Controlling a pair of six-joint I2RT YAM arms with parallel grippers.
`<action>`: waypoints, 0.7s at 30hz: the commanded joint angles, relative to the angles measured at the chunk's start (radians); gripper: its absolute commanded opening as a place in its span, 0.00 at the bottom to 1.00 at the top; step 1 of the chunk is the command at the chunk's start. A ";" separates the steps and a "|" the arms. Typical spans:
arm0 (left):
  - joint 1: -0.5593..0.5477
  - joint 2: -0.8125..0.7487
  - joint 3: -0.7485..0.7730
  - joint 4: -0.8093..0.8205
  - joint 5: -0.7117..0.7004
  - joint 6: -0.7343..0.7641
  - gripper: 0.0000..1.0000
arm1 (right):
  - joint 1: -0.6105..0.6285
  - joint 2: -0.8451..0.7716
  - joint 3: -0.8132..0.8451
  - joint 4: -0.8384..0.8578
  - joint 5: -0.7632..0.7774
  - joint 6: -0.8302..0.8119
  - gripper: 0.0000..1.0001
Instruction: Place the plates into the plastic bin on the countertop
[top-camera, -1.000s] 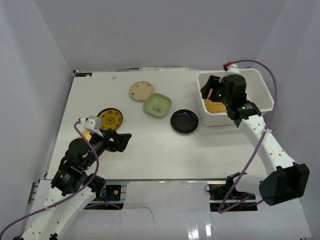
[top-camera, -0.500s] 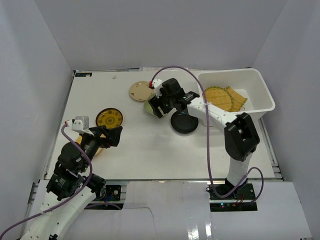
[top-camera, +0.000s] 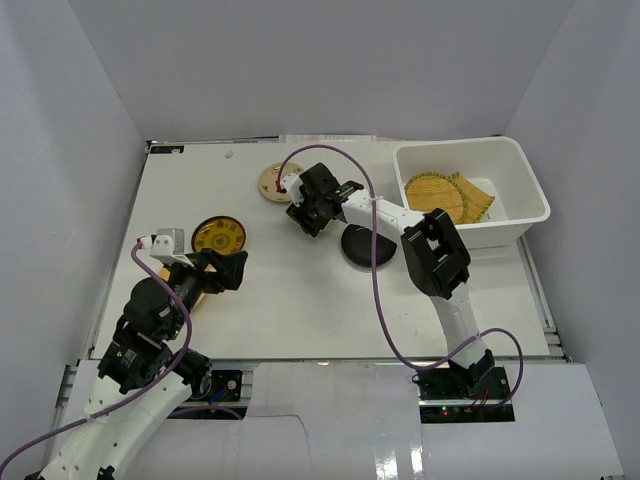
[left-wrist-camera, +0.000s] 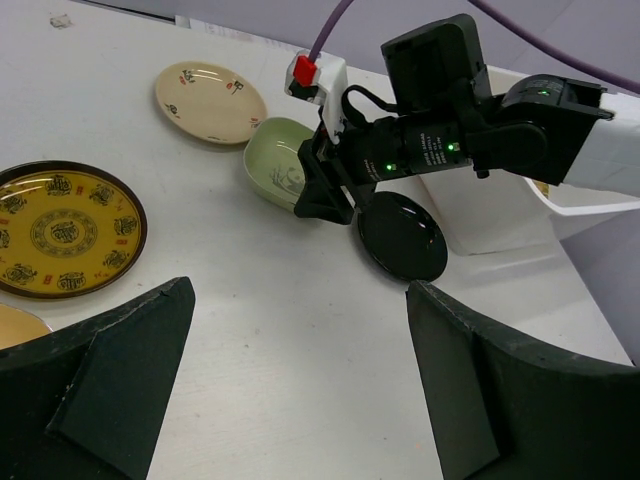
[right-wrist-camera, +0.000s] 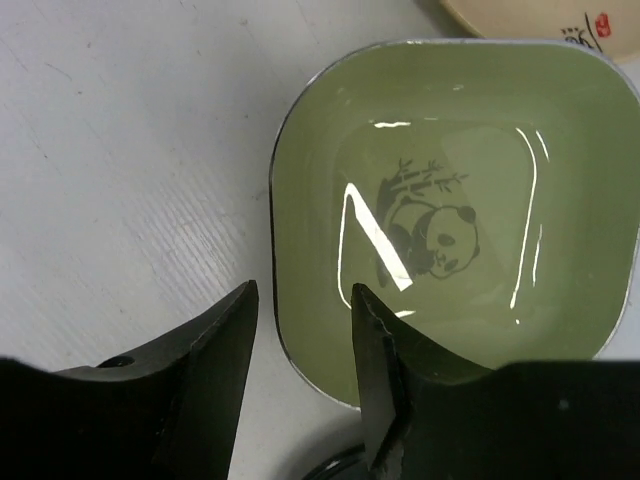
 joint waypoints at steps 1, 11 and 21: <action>-0.005 0.007 -0.003 0.018 -0.007 0.004 0.98 | 0.022 0.032 0.074 -0.030 -0.002 -0.033 0.48; -0.003 -0.028 -0.004 0.016 -0.017 0.002 0.98 | 0.111 -0.115 -0.061 0.062 0.054 0.053 0.08; -0.002 -0.082 -0.006 0.028 0.003 -0.010 0.98 | 0.141 -0.556 -0.236 0.102 0.490 0.119 0.08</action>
